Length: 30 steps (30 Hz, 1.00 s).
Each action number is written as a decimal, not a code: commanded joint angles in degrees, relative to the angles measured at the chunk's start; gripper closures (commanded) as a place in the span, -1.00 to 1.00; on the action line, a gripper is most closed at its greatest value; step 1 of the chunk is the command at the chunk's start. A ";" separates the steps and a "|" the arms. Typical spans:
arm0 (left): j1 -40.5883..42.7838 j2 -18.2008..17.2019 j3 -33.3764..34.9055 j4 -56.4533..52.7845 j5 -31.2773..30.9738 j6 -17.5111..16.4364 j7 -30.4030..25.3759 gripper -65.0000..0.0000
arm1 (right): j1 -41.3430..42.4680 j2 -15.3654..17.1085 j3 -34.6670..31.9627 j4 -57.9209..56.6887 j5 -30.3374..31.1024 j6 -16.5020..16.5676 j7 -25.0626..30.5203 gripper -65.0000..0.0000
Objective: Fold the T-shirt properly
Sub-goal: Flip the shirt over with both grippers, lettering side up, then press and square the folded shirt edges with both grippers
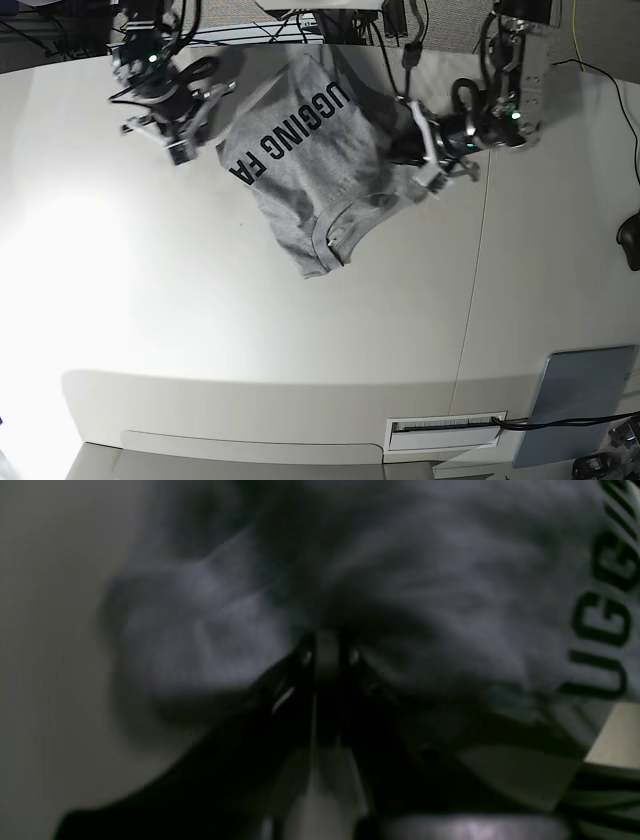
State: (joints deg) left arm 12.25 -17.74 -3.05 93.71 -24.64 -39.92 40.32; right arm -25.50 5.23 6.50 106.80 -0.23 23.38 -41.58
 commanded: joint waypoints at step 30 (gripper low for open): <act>18.25 -7.17 -19.65 8.11 -16.06 2.40 -1.38 0.96 | 6.03 0.15 2.45 0.87 0.42 -3.10 1.51 1.00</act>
State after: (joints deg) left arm 30.28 -24.14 -22.20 100.79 -39.66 -37.15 40.05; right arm -19.81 5.06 8.84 106.78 -0.01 20.53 -41.52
